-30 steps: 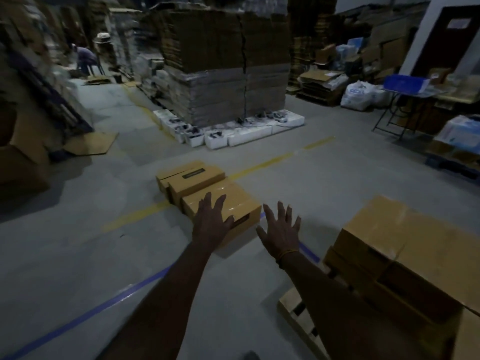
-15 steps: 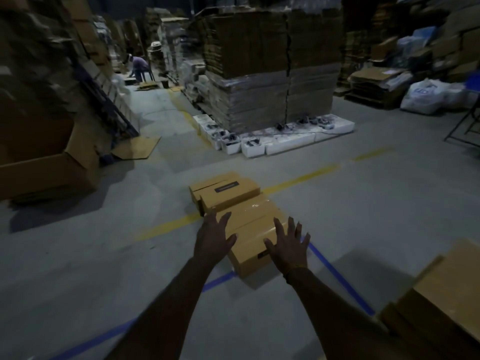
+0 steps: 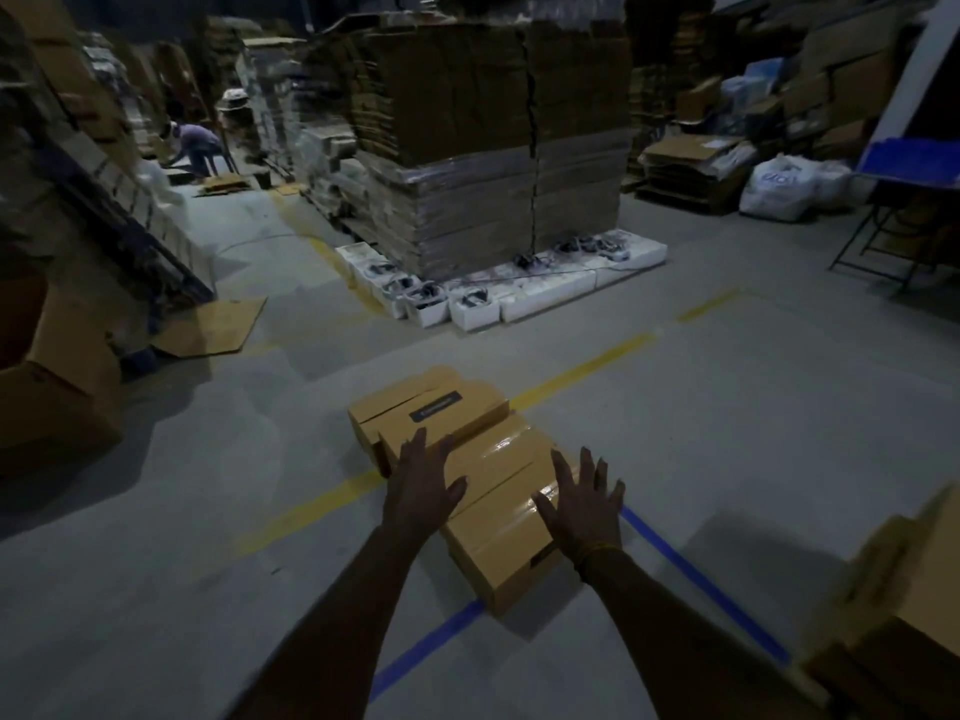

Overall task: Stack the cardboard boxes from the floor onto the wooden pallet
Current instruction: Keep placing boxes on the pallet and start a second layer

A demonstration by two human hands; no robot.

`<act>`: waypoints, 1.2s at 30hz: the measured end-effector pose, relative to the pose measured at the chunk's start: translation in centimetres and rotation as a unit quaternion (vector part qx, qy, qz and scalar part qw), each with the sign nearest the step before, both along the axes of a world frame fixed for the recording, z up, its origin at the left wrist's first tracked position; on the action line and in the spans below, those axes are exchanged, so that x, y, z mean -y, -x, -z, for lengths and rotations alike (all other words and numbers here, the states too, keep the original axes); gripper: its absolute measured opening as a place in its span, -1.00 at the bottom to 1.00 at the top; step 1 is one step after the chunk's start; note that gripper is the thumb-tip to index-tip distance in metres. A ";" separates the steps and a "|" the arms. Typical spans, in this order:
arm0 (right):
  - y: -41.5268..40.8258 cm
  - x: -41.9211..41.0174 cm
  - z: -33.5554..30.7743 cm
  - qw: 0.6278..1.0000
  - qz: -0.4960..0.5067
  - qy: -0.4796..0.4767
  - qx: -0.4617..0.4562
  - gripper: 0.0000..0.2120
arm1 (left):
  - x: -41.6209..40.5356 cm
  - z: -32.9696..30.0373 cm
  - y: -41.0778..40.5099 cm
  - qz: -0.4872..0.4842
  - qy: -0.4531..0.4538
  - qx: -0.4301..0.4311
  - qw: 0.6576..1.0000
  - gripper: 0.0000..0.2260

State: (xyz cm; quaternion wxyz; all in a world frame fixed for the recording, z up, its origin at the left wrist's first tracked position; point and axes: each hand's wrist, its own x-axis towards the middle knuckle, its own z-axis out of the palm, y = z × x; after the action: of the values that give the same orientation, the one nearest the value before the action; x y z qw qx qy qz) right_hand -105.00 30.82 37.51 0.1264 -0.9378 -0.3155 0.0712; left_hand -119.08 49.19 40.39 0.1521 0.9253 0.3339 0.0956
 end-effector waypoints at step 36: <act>-22.5 -22.2 12.6 0.975 0.167 0.028 -0.144 -0.33 | -23.5 14.6 -31.3 0.179 0.108 -0.159 0.965 -0.36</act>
State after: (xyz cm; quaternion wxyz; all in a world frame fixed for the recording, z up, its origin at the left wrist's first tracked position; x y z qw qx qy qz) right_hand -82.49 53.07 24.88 0.1540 -0.9602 -0.1308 0.1925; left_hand -87.80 72.71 25.78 0.2108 0.9514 0.1910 -0.1178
